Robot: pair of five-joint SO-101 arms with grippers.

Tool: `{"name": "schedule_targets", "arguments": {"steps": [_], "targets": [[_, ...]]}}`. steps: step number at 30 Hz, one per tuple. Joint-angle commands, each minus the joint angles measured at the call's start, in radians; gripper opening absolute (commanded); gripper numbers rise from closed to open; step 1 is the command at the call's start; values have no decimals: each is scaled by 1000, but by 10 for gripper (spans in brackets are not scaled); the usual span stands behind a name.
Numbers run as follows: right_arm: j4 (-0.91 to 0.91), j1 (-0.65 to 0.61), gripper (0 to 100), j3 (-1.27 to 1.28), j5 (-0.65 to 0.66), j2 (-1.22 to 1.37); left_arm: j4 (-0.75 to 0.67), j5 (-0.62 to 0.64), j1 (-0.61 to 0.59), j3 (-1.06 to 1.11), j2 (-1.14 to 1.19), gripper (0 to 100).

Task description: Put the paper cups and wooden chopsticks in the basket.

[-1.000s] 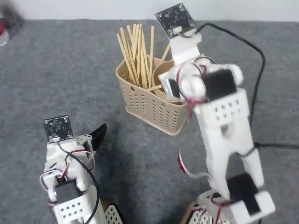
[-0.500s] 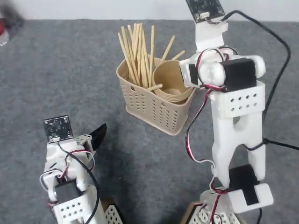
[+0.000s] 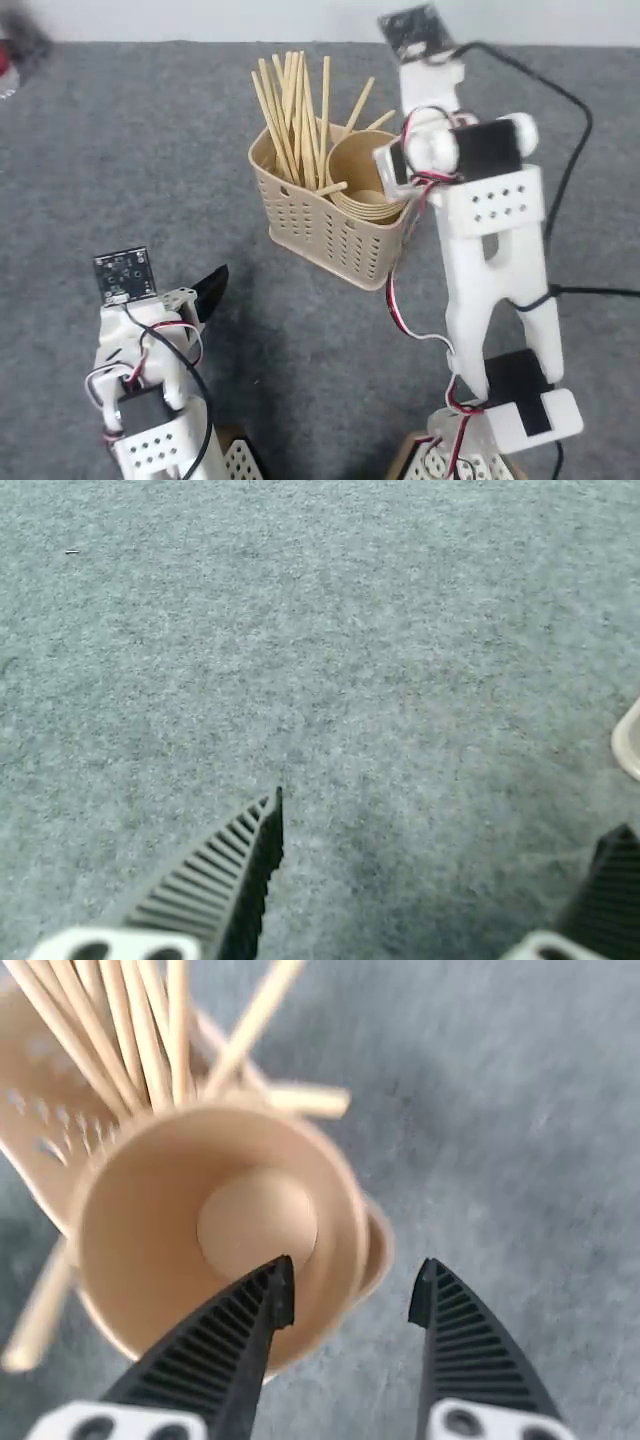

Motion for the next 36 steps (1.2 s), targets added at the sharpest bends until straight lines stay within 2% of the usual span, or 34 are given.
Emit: {"name": "schedule_targets", "arguments": {"steps": [1,5,8,12,14,16,21,24,29,36], "targets": [[33,1,199,83,-5,-7,-15,-8,6,-4,2,445],[31,1,198,138,-3,-7,-15,-8,6,-4,2,445],[33,1,185,166,54,-7,-15,-8,6,-4,2,445],[31,5,0,189,130,-7,-15,-8,6,-4,2,445],[30,30,32,183,153,-13,-15,-8,6,-4,2,445],[30,70,2,141,180,-7,-15,-8,6,-4,2,445],[24,196,7,8,308,-4,-15,-8,6,-4,2,445],[24,243,7,-51,322,21,-15,-8,6,-4,2,445],[21,262,7,-77,308,122,-15,-8,6,-4,2,445],[-12,317,7,-212,26,251,-15,-8,6,-4,3,445]]}}
